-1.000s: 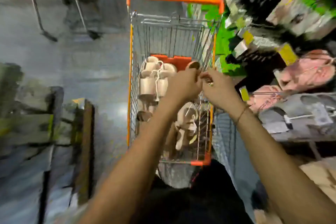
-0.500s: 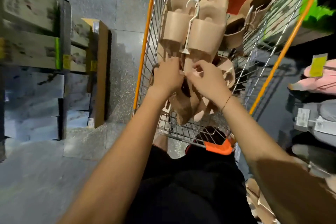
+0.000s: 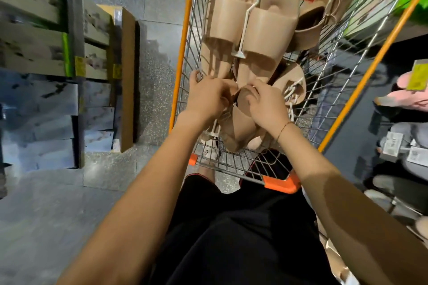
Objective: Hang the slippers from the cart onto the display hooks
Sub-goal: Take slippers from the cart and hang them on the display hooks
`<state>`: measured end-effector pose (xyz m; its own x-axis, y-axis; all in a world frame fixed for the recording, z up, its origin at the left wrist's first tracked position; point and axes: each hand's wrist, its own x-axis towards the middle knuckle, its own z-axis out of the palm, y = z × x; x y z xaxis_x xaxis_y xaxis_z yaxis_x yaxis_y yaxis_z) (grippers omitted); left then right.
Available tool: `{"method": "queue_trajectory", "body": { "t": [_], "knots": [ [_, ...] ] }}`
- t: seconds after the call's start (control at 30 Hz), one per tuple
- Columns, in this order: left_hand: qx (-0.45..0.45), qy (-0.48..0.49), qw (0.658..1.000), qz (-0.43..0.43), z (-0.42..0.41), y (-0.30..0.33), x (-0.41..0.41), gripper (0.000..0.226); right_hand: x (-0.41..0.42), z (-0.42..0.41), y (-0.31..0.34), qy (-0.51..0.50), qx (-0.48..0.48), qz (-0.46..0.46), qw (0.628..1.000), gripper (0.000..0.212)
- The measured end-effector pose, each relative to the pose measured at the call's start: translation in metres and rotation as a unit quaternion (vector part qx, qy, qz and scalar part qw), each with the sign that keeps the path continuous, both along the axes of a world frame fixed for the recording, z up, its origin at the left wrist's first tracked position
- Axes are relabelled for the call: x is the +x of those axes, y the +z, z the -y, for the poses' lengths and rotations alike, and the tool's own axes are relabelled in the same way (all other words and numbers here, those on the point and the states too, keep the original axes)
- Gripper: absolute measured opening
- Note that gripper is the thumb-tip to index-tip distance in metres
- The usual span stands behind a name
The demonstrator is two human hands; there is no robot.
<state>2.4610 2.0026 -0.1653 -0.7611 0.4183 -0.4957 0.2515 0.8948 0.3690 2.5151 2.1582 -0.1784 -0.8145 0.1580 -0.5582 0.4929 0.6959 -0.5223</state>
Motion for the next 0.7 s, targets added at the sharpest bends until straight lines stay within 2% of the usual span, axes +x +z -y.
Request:
{"method": "queue_trajectory", "body": {
  "t": [0.07, 0.17, 0.23, 0.33, 0.5, 0.6, 0.7],
  "knots": [
    [0.034, -0.010, 0.999, 0.013, 0.006, 0.011, -0.007, 0.025, -0.003, -0.002, 0.007, 0.003, -0.019, -0.020, 1.000, 0.032],
    [0.146, -0.010, 0.989, 0.024, 0.015, 0.029, -0.017, 0.007, -0.012, -0.005, 0.032, 0.035, -0.049, -0.050, 0.997, 0.036],
    [0.218, 0.011, 0.976, 0.019, 0.019, 0.047, -0.025, 0.010, -0.017, -0.007, 0.056, 0.065, -0.062, -0.061, 0.994, 0.038],
    [0.279, 0.016, 0.960, 0.009, 0.016, 0.084, -0.036, 0.011, -0.019, -0.012, 0.097, 0.075, -0.060, -0.108, 0.989, 0.037],
    [0.356, -0.076, 0.930, -0.056, -0.005, 0.163, -0.044, 0.012, -0.020, -0.033, 0.175, 0.083, 0.025, -0.194, 0.977, 0.042],
    [0.408, -0.121, 0.899, -0.103, -0.029, 0.222, -0.043, 0.011, -0.010, -0.039, 0.230, 0.033, 0.091, -0.303, 0.948, 0.041],
    [0.488, -0.143, 0.848, -0.150, -0.058, 0.289, -0.034, 0.008, 0.014, -0.043, 0.285, -0.069, 0.177, -0.426, 0.884, 0.037]
  ]
}}
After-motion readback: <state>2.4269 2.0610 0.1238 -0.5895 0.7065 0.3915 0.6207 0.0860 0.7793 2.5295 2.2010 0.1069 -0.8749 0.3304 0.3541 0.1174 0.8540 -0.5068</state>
